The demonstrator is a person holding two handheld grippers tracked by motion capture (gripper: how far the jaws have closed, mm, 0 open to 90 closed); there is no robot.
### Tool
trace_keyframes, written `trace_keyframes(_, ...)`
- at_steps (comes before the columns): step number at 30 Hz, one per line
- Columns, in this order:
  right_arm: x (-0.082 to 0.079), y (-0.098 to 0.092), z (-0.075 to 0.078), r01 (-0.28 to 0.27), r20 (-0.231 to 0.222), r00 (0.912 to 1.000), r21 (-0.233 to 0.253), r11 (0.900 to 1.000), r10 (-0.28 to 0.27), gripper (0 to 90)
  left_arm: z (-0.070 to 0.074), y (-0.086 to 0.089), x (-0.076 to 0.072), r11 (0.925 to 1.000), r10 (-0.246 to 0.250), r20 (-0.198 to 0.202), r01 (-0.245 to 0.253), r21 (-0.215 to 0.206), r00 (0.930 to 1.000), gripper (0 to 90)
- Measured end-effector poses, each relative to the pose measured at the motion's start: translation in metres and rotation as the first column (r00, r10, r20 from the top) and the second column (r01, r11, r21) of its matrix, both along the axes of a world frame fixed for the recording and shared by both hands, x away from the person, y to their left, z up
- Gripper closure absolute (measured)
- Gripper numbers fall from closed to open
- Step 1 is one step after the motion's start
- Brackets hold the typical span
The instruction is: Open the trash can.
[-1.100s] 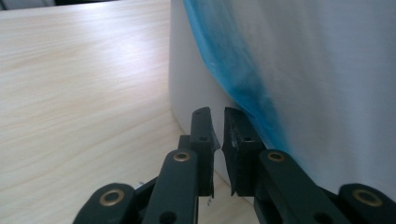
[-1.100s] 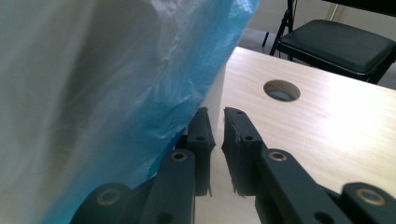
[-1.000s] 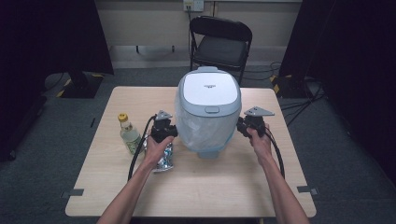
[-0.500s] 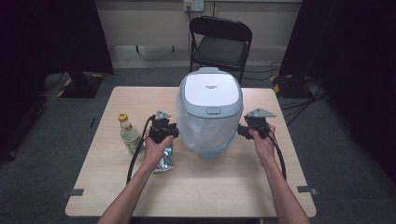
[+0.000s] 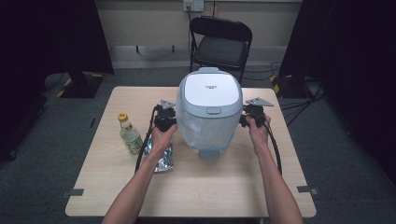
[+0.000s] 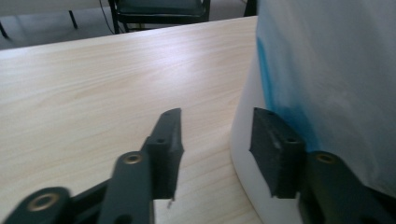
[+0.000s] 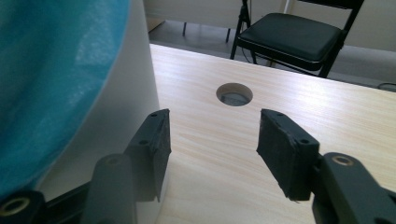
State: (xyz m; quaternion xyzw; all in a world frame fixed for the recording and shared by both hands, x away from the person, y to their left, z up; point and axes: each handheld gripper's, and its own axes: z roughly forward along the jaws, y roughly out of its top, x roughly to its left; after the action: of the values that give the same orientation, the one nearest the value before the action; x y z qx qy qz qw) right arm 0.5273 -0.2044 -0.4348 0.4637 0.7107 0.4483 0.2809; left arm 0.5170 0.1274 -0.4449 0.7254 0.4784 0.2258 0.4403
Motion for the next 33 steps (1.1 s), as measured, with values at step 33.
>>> trace_keyframes(33,-0.080,-0.010,0.002,-0.121,0.016,0.9925,-0.013,0.993,0.121,75.8,0.006,-0.002,-0.082,0.9703,-0.241,0.000,0.241,-0.024,0.9706,83.0)
